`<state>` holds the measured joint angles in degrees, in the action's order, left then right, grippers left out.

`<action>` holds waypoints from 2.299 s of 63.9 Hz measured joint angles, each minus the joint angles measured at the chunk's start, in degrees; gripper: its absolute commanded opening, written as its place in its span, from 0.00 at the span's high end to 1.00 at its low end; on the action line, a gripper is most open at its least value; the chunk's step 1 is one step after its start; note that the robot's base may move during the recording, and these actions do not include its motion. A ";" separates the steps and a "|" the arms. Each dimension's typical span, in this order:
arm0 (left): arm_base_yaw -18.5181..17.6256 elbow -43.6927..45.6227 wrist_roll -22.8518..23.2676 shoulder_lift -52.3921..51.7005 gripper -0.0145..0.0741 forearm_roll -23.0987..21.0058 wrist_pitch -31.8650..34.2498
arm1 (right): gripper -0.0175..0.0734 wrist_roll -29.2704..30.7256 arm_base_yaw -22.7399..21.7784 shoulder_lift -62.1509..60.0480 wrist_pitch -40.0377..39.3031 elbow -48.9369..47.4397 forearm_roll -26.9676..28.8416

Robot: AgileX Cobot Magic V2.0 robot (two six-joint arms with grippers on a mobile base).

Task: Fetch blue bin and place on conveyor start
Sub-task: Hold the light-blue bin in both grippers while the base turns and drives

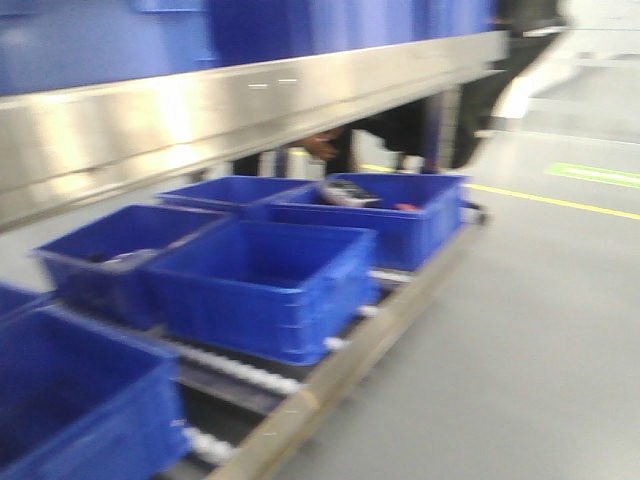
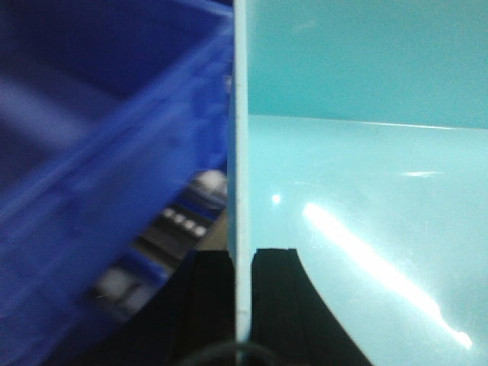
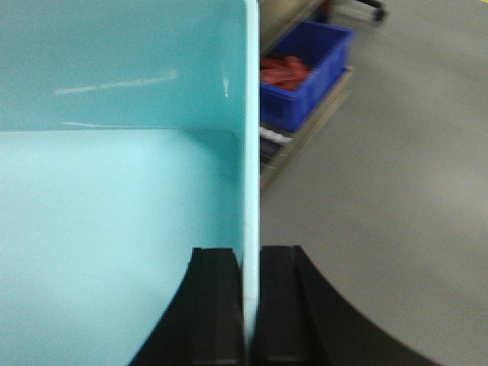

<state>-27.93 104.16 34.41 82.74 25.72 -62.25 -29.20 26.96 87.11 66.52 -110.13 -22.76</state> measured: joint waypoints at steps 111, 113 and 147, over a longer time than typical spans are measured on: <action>-0.21 0.00 0.00 0.00 0.96 0.00 0.00 | 0.98 0.00 0.00 -0.42 0.32 0.00 -0.09; -0.21 0.00 0.00 0.00 0.96 0.00 0.00 | 0.98 0.00 0.00 -0.42 0.32 0.00 -0.09; -0.21 0.00 0.00 0.00 0.96 0.00 0.00 | 0.98 0.00 0.00 -0.53 0.32 0.00 -0.09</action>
<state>-28.14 104.16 34.41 82.74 25.72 -62.25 -29.20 26.96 86.59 66.85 -110.13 -22.85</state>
